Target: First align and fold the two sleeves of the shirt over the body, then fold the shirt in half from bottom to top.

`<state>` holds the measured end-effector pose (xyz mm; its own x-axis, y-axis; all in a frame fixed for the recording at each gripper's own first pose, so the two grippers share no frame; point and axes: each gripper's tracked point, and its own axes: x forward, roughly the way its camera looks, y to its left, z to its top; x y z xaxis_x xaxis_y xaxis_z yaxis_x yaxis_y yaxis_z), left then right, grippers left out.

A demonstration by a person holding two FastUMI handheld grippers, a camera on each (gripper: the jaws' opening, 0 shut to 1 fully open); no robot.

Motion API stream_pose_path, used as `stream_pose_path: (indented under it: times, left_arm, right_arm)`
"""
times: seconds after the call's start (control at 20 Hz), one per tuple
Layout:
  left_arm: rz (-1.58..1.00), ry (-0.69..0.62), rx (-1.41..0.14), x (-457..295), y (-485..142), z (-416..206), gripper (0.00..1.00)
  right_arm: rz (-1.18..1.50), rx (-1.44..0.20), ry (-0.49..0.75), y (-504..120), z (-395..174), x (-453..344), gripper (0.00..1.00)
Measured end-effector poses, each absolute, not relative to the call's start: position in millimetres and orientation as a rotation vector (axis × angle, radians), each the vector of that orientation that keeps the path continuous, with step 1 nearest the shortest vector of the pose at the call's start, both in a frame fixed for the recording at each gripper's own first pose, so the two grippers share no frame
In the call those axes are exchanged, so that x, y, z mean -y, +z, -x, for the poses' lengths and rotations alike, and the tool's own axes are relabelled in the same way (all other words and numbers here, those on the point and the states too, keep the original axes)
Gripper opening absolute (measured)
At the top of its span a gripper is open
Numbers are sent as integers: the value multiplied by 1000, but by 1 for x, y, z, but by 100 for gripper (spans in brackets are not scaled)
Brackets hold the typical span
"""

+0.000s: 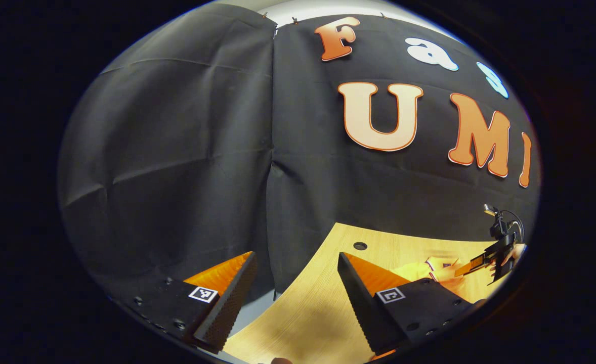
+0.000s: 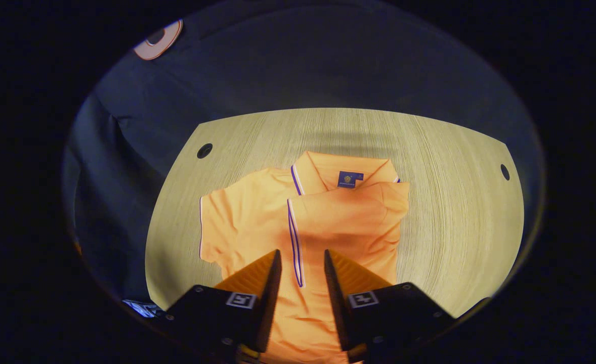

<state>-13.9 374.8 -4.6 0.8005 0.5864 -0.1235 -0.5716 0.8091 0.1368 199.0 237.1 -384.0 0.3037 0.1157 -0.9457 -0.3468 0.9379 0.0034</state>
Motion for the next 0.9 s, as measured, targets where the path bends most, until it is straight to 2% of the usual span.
stream_pose_path:
  times: [0.05,0.1,0.15,0.6,0.9]
  left_arm:
    - [-96,617,-163,-372,-5,13,98]
    - [-97,607,-165,-368,-4,12,98]
    - [-94,597,-171,-363,-7,8,98]
    - [-45,462,-308,-326,-45,-42,98]
    - [40,354,-516,-294,-102,-89,98]
  right_arm:
    - [219,-1214,304,-384,-200,-237,84]
    - [227,-1192,286,-382,-204,-234,87]
    - [246,-1159,268,-379,-210,-230,99]
    - [226,-914,252,-310,-231,-211,99]
    - [210,-805,247,-256,-227,-171,99]
